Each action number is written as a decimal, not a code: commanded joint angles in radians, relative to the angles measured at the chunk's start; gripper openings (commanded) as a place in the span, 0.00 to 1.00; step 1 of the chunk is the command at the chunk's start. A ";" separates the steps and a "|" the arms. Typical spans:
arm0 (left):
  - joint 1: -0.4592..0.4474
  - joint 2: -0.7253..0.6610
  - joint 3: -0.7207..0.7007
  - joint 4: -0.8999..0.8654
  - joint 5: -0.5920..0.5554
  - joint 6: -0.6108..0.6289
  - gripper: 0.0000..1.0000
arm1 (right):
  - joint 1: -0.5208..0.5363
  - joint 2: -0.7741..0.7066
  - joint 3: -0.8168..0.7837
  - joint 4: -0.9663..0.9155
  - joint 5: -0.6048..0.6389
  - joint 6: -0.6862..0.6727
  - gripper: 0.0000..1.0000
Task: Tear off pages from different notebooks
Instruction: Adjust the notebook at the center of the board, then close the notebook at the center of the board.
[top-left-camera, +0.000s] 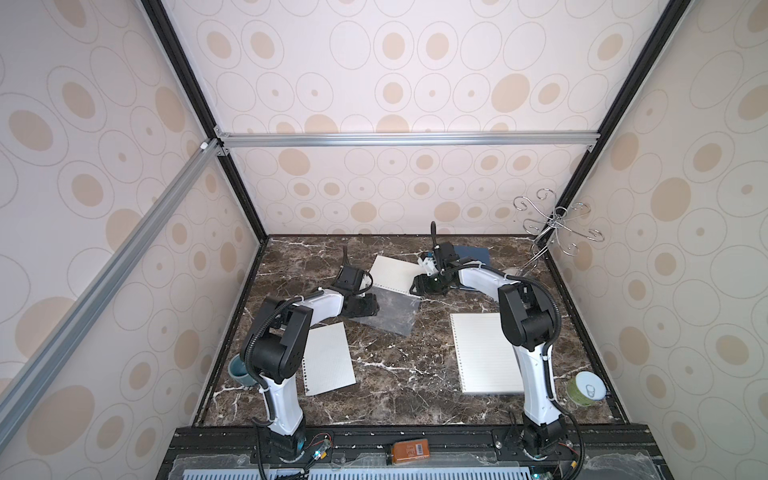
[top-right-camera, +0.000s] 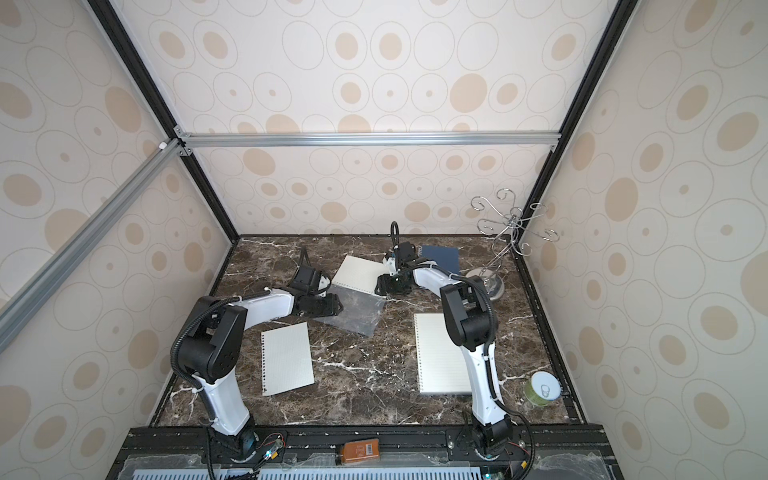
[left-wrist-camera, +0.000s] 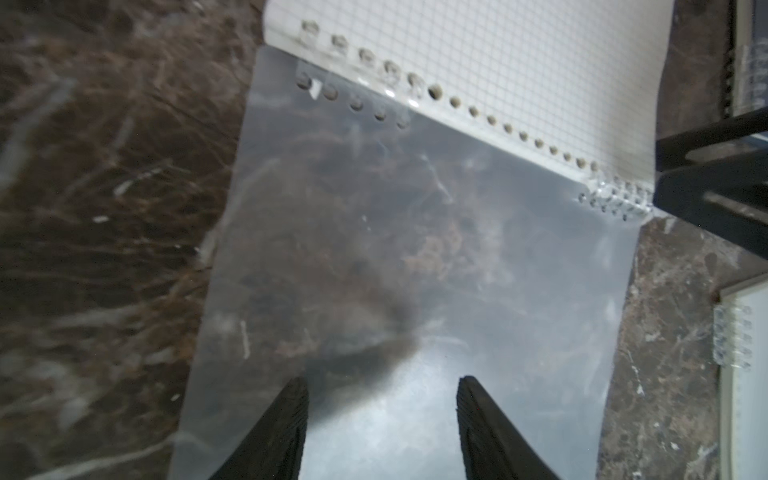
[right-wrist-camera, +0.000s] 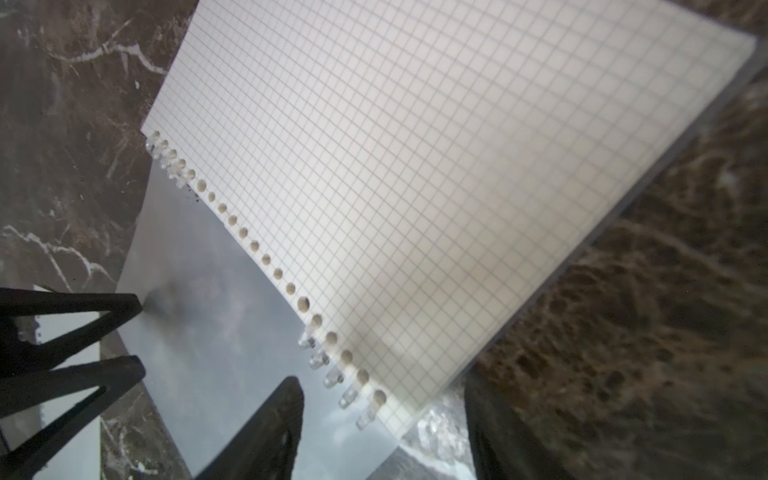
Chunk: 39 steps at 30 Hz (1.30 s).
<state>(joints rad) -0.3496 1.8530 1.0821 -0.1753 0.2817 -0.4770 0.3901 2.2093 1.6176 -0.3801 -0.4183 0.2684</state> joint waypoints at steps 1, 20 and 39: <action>0.009 -0.003 -0.016 -0.019 0.002 -0.027 0.58 | -0.018 -0.025 -0.122 0.057 -0.089 0.138 0.65; 0.000 0.022 -0.092 0.053 0.041 -0.061 0.58 | -0.014 -0.056 -0.604 0.766 -0.202 0.748 0.66; -0.023 -0.056 -0.078 0.088 0.080 -0.080 0.56 | 0.079 -0.094 -0.724 1.020 -0.272 0.891 0.66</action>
<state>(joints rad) -0.3668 1.8381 1.0119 -0.0254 0.3508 -0.5400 0.4503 2.0827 0.9424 0.7105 -0.7078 1.0931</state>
